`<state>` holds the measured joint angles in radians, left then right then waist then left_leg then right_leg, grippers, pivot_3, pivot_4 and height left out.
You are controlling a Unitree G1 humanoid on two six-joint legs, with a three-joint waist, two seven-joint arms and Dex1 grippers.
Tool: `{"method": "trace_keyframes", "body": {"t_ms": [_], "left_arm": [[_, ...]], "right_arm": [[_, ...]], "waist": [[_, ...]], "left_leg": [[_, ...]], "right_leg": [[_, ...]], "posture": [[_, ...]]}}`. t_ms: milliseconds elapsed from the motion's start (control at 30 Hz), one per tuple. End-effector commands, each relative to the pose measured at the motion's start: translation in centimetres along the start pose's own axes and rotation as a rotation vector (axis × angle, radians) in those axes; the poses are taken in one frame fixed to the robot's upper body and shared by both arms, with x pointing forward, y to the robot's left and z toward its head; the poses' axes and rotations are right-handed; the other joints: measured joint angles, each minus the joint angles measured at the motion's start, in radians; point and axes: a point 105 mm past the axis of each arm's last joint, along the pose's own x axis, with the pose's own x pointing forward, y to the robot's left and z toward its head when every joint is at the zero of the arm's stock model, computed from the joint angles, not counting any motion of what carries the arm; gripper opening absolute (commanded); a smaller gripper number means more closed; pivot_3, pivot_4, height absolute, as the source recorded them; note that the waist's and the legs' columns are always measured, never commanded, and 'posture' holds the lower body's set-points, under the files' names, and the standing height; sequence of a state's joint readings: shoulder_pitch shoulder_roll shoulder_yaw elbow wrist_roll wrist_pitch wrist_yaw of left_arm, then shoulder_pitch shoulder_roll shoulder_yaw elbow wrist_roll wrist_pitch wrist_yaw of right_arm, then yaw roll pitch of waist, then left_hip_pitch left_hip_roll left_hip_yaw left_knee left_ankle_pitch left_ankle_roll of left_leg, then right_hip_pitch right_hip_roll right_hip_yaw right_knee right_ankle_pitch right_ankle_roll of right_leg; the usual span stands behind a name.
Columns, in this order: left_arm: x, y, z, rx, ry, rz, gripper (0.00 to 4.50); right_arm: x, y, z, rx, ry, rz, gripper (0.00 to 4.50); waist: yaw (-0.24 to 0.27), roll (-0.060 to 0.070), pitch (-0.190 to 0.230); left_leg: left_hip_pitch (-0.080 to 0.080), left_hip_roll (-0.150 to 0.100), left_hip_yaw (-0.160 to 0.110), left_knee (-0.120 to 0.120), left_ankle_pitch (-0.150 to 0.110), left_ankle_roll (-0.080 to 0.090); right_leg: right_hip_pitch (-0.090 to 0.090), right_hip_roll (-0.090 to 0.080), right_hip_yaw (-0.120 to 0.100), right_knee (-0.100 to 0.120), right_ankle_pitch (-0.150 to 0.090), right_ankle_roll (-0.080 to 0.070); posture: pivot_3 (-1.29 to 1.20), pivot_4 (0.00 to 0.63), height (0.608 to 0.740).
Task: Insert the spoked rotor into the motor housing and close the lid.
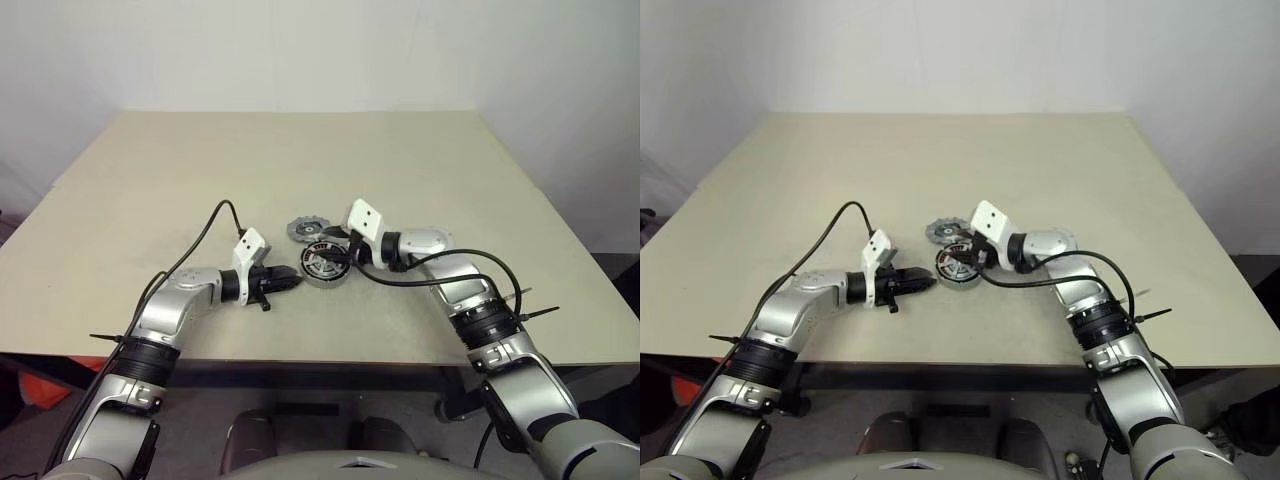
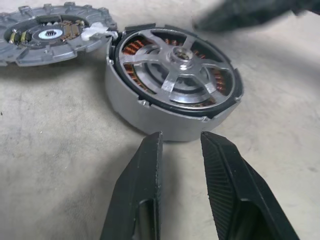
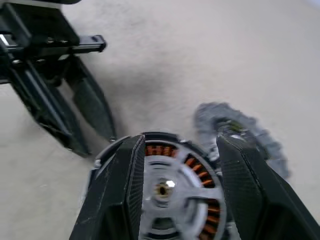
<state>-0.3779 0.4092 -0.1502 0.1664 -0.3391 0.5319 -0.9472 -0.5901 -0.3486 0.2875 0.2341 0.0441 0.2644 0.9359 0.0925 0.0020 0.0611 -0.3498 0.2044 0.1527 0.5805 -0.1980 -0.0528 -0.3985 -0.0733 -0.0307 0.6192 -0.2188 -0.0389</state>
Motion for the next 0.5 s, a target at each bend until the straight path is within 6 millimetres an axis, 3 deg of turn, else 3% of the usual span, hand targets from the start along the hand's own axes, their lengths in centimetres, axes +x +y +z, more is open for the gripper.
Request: {"method": "trace_keyframes", "body": {"t_ms": [33,233,433,500], "left_arm": [[-0.4,0.1,1.2,0.041,-0.024,-0.004,1.29],[-0.5,0.3,1.2,0.045,-0.021,0.004,1.29],[-0.6,0.4,1.2,0.049,-0.02,0.012,1.29],[-0.7,0.4,1.2,0.05,-0.021,0.016,1.29]], "right_arm": [[-0.1,-0.2,1.6,-0.034,-0.044,-0.009,2.25],[0.2,-0.2,1.0,-0.004,-0.032,-0.009,2.25],[1.0,0.8,-3.0,0.123,0.045,-0.002,2.25],[0.9,1.0,-3.4,0.134,0.048,0.004,2.25]], "waist": [[0.001,0.0,0.0],[0.0,0.0,0.0],[0.0,0.0,0.0],[0.0,0.0,0.0]], "left_leg": [[0.0,0.0,0.0,0.0,0.0,0.0],[0.0,0.0,0.0,0.0,0.0,0.0],[0.0,0.0,0.0,0.0,0.0,0.0],[0.0,0.0,0.0,0.0,0.0,0.0]], "right_leg": [[0.0,0.0,0.0,0.0,0.0,0.0],[0.0,0.0,0.0,0.0,0.0,0.0],[0.0,0.0,0.0,0.0,0.0,0.0],[0.0,0.0,0.0,0.0,0.0,0.0]], "posture": [[0.0,0.0,0.74],[0.0,0.0,0.74],[0.0,0.0,0.74],[0.0,0.0,0.74]]}}
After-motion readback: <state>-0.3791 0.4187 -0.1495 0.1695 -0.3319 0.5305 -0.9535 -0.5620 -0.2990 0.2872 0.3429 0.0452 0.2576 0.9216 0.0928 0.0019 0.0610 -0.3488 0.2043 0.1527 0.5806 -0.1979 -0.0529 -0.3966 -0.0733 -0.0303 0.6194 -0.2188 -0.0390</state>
